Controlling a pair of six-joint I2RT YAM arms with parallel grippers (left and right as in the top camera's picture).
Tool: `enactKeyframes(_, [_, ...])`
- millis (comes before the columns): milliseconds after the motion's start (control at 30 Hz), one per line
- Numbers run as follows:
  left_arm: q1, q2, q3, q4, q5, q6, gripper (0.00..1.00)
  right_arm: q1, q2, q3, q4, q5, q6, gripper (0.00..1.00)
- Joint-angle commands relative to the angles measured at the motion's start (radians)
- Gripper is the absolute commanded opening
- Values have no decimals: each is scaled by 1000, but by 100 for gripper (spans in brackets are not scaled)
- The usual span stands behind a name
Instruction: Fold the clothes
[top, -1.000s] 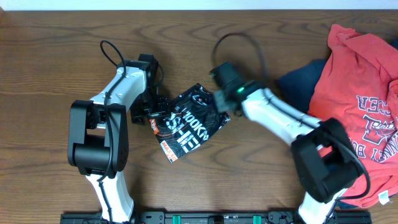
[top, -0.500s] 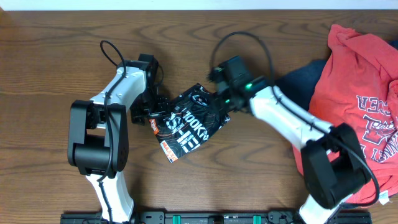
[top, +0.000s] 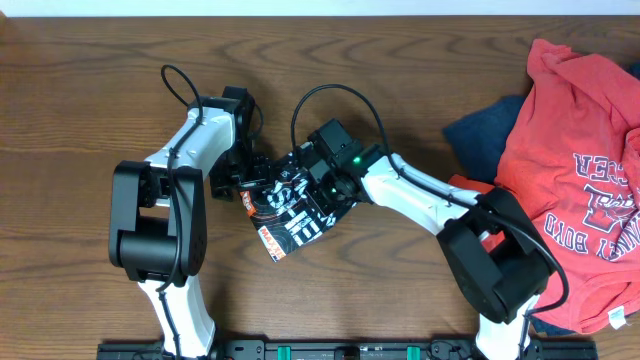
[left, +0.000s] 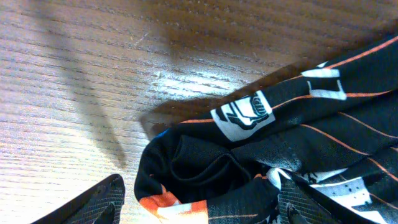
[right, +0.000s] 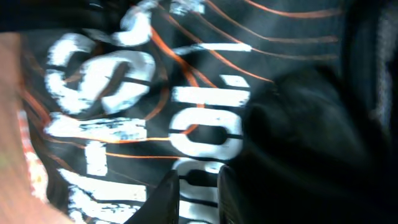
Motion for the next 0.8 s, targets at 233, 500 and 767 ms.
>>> enactKeyframes(233, [1,20,-11,0,-11,-6,78,-142,-6,10,-95,397,272,24])
enactKeyframes(500, [1,20,-11,0,-11,-6,79,-200,-98,14,-88,313,209,35])
enactKeyframes(767, [1,20,-11,-40,-13,-5,79,-168,-148,14,-44,257,125,44])
